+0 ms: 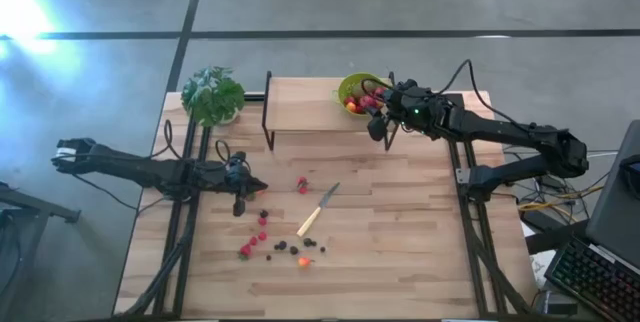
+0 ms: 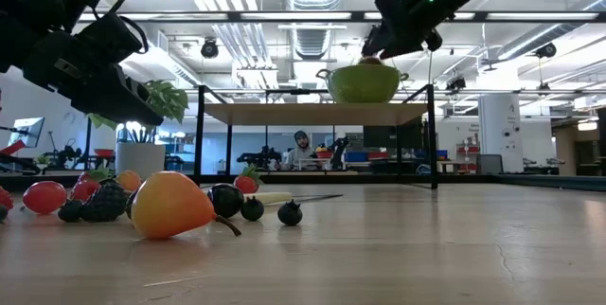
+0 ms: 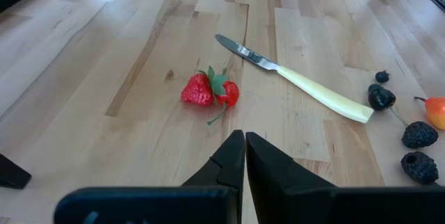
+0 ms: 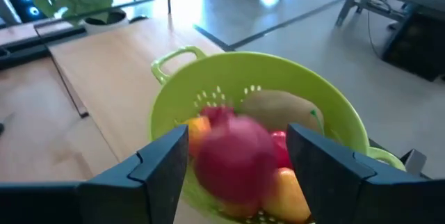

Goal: Pick & Place Fruit
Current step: Put the pomegranate into the strainer bowl, then adjust th strainer bowl on the shelf

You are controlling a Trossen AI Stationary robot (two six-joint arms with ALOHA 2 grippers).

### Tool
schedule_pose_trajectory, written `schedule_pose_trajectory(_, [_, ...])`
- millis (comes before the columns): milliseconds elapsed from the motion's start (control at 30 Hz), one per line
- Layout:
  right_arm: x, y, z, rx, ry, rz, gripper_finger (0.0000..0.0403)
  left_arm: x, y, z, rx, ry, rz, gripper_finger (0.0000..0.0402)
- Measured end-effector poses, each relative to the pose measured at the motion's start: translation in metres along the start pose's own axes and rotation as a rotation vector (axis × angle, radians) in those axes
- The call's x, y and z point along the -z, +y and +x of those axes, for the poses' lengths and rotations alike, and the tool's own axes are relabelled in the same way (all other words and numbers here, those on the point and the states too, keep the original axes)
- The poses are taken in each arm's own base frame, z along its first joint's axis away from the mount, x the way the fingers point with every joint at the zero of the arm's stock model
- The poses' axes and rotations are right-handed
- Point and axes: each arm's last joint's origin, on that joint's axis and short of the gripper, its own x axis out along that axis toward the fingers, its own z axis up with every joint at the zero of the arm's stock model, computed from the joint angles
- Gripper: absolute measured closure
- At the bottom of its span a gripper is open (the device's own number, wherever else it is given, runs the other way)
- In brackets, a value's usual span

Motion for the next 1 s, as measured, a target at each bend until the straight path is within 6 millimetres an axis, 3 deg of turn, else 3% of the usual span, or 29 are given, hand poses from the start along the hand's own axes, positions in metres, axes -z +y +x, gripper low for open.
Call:
schedule_pose_trajectory(167, [0.003, -0.002, 0.006, 0.015, 0.022, -0.024, 0.0187, 0.0, 0.0, 0.0, 0.0, 0.0, 0.0, 0.0381])
schedule_pose_trajectory(500, [-0.006, -0.004, 0.0, 0.015, -0.008, -0.026, 0.0196, 0.0, 0.0, 0.0, -0.001, 0.0, 0.0, 0.0381])
schedule_pose_trajectory(700, [-0.016, 0.003, -0.007, -0.09, -0.011, -0.012, 0.0197, 0.0, 0.0, 0.0, 0.0, 0.0, 0.0, 0.0381])
schedule_pose_trajectory(867, [-0.023, 0.015, -0.023, -0.22, 0.007, -0.03, 0.0231, 0.0, 0.0, 0.0, 0.0, 0.0, 0.0, 0.0381])
schedule_pose_trajectory(1000, [-0.017, 0.026, -0.04, -0.302, 0.054, -0.06, 0.0277, 0.0, 0.0, 0.0, 0.0, 0.0, 0.0, 0.0381])
